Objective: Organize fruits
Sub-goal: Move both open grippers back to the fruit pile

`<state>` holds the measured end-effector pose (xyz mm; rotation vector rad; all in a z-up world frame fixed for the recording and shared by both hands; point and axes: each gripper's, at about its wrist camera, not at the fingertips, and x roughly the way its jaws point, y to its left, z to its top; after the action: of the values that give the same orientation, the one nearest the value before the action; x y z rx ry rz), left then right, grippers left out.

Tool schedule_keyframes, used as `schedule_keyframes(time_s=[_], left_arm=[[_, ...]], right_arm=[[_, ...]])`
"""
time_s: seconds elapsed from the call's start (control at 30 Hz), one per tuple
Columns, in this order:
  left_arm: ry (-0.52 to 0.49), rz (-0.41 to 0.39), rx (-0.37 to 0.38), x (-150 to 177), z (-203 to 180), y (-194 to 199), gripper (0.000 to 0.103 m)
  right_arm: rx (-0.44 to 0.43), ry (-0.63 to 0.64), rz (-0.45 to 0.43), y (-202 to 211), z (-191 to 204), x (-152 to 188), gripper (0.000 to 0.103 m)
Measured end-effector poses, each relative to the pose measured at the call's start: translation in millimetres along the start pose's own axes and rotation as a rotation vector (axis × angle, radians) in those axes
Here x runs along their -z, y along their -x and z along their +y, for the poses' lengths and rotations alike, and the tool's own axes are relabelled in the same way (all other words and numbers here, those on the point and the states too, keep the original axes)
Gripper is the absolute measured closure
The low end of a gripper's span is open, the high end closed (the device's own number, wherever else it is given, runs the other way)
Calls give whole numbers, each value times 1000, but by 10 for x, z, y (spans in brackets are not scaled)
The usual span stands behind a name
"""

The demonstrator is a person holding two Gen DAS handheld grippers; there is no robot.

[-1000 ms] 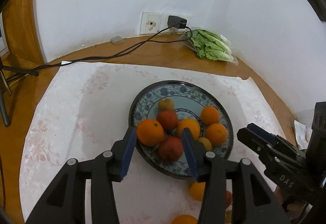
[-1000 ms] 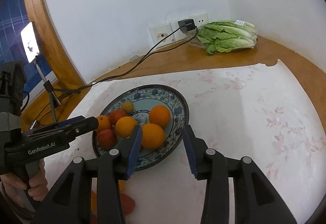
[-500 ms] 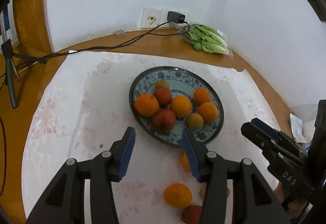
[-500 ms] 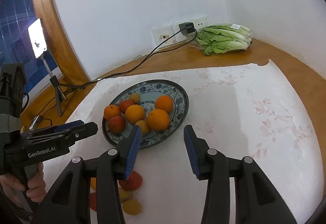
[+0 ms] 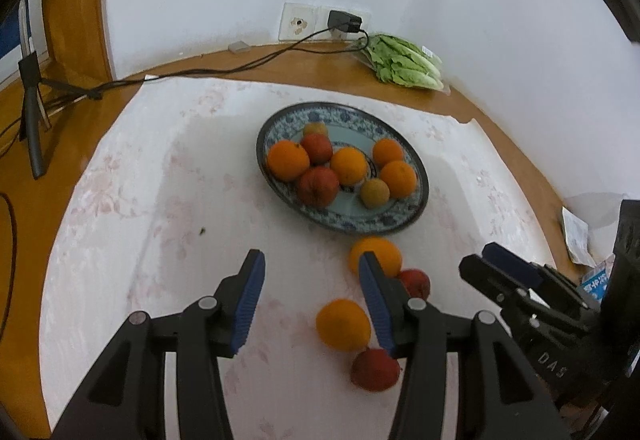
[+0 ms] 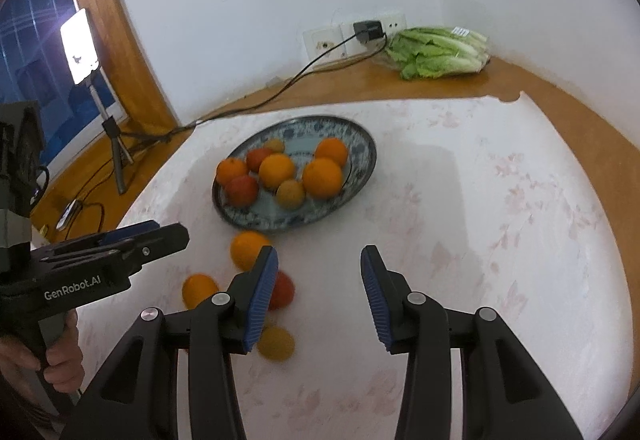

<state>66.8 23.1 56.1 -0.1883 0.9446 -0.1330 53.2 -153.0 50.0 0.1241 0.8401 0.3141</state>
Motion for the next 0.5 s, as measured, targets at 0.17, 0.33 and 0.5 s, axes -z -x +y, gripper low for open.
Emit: schedule_keyframes(time_s=[0.17, 0.33, 0.5], left_arm=[[8, 28, 28, 103, -37, -17, 52], [-3, 57, 43, 188, -113, -66, 52], [-11, 84, 47, 256, -170, -121, 52]], right_arm=[[-18, 4, 14, 52, 59, 111, 59], [-15, 15, 17, 104, 82, 195, 59], [-11, 9, 22, 119, 55, 230, 59]])
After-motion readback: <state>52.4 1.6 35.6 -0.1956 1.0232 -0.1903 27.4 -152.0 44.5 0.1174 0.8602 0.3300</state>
